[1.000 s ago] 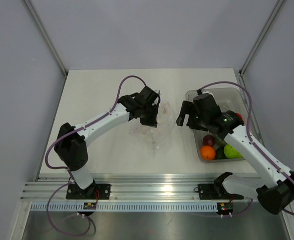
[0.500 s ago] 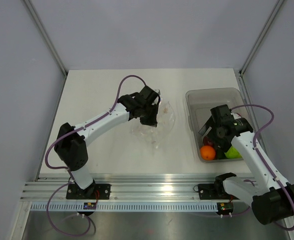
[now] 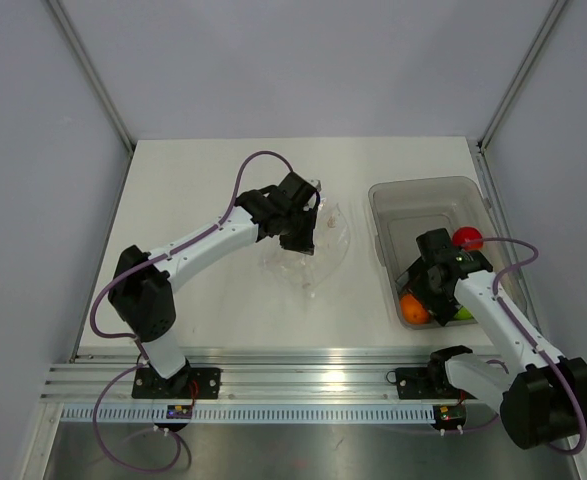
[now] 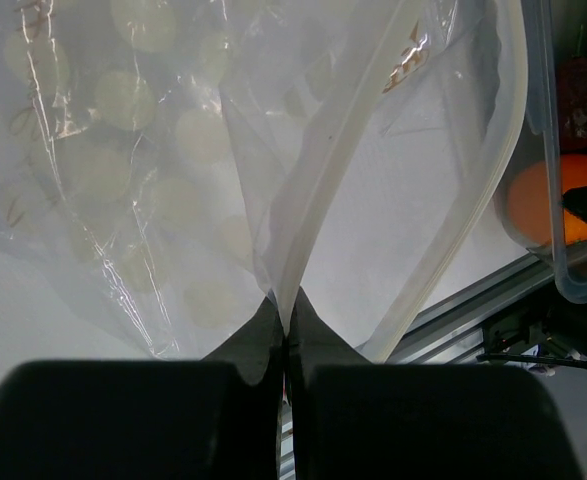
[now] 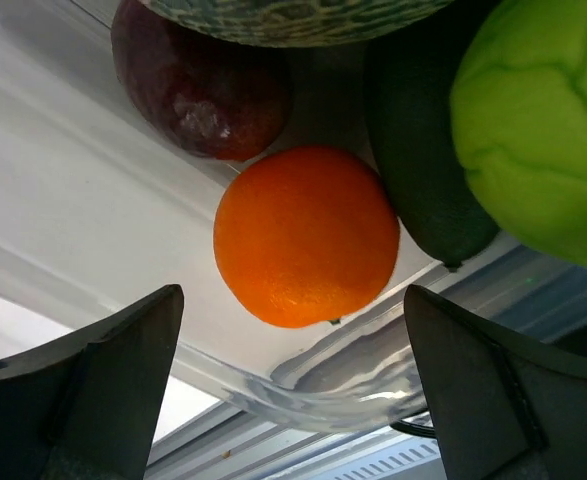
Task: Place the food in the zip-top bag and seal the zipper
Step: Pick up the fake fruit from the bin.
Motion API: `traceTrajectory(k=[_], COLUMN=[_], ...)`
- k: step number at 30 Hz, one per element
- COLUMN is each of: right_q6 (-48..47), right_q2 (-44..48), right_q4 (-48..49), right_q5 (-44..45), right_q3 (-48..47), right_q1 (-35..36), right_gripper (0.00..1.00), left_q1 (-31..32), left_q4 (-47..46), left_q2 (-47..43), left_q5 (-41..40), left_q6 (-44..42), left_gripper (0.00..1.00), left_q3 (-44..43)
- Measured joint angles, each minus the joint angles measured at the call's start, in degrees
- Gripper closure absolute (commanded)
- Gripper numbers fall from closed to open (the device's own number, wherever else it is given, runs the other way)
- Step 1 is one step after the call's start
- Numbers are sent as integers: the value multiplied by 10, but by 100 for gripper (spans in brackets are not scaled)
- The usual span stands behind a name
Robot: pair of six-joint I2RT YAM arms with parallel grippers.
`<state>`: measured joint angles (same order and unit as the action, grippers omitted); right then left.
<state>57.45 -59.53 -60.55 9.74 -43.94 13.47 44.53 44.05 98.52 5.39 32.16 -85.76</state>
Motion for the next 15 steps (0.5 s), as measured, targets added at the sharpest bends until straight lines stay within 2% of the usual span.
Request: traceTrajectory(k=[4,6,7,11,15], right_q6=[4,4,7,12,14], right_q2=[-21,-31,-33,-27,-3], right_q4=[28,38,42,43,31], right_q5=[-10,-12,-14,-14,-1], right_q3=[21,27,30,32,24], right_q1=[-2,-3,-3,-3,-3], right_gripper=[4,14,23,41,51], left_q1=[0,0,0,0,0], left_q4=[2,2,3,4,4], left_q2=[0,0,0,0,0], left_q5=[0,0,0,1,3], left_q6=[-2,-2,-2,-2,-2], left_gripper=[100,100,100,100,100], left_q3=[0,0,0,0,0])
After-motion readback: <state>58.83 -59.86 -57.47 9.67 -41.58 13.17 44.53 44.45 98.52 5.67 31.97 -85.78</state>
